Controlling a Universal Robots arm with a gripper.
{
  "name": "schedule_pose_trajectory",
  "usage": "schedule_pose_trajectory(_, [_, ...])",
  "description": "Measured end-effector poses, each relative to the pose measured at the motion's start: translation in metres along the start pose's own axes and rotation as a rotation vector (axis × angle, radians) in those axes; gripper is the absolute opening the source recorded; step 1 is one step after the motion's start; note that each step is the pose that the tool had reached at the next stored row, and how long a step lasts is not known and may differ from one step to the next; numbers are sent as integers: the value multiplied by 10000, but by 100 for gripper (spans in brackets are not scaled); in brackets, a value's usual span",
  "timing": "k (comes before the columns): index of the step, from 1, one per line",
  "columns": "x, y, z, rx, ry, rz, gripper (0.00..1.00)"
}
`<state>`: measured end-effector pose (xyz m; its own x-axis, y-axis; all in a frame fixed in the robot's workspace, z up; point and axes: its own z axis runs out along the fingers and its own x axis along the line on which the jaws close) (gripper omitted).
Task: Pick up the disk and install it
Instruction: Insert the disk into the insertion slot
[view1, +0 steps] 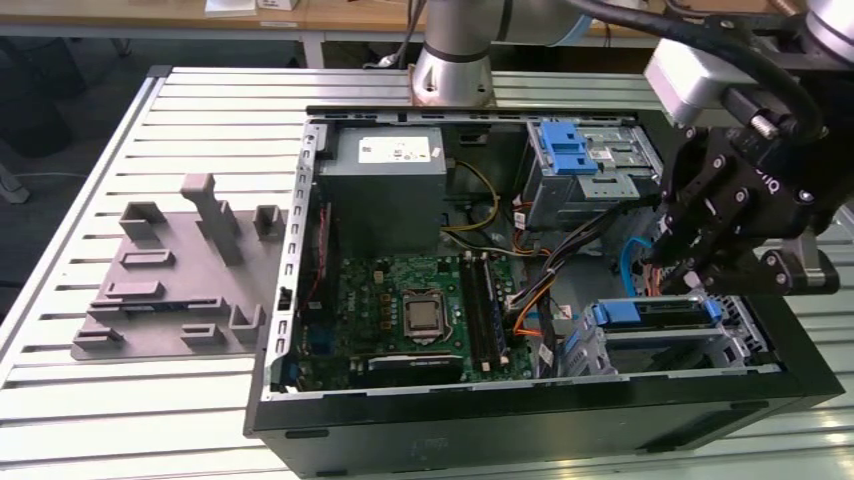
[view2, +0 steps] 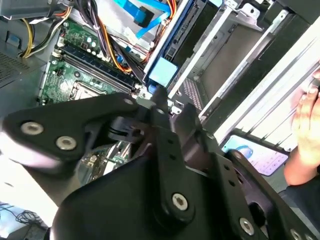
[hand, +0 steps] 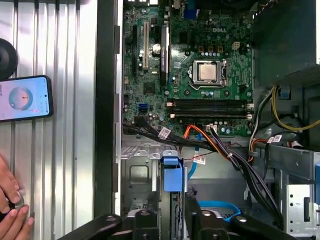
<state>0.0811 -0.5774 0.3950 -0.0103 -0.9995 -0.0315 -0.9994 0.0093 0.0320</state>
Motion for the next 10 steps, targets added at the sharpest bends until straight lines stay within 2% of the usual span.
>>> schedule_pose_trajectory(2, [1, -1, 36, 0, 0, 1, 24])
schedule_pose_trajectory(3, [2, -2, 54, 0, 0, 0, 24])
schedule_pose_trajectory(5, [3, -3, 87, 0, 0, 0, 13])
schedule_pose_trajectory(10, [5, -5, 154, 0, 0, 0, 11])
